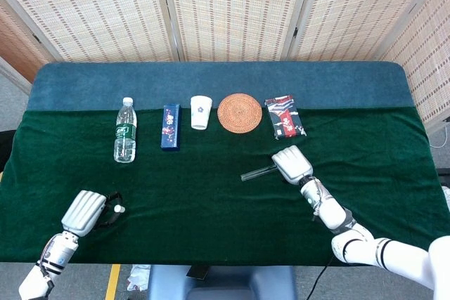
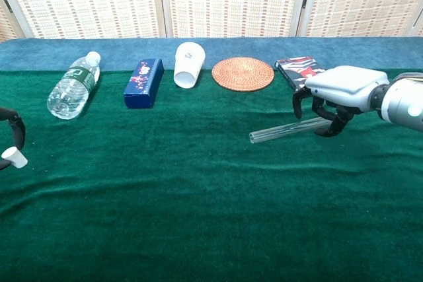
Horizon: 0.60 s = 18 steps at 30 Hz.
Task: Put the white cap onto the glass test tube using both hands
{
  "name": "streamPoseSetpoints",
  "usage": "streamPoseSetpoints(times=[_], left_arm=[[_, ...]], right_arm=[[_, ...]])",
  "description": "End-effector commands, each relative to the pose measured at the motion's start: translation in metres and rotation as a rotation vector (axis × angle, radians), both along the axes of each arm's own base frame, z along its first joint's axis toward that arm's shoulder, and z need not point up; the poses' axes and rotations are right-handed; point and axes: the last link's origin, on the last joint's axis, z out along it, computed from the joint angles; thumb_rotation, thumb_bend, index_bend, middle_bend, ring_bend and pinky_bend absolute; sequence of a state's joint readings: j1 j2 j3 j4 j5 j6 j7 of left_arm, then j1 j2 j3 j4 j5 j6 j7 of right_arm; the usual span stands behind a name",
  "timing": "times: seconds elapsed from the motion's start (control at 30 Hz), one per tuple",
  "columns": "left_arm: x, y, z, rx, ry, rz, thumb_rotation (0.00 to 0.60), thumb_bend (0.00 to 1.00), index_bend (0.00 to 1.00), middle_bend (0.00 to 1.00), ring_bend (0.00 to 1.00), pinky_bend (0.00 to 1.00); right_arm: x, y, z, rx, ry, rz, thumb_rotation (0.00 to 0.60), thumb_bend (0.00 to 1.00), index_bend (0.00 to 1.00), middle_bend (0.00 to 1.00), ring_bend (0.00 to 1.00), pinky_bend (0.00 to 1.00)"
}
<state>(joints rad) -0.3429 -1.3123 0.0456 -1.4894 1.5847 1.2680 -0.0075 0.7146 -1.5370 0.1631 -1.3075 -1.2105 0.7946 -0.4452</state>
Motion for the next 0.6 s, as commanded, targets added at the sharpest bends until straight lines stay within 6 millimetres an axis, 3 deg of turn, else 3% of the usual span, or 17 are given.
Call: streamPoseSetpoints(times=[0.03, 0.6], left_arm=[[-0.001, 0.0, 0.0, 0.001, -0.001, 0.002, 0.6, 0.46, 0.58, 1.0, 0.92, 0.85], [-0.007, 0.001, -0.001, -0.001, -0.002, 0.02, 0.6, 0.46, 0.58, 1.0, 0.92, 0.85]], right_arm=[[0.001, -0.002, -0.003, 0.001, 0.006, 0.001, 0.6, 0.38, 0.41, 0.85, 1.0, 1.0], [0.008, -0.009, -0.014, -0.009, 0.03, 0.01, 0.6, 0.38, 0.5, 0.85, 1.0, 1.0]])
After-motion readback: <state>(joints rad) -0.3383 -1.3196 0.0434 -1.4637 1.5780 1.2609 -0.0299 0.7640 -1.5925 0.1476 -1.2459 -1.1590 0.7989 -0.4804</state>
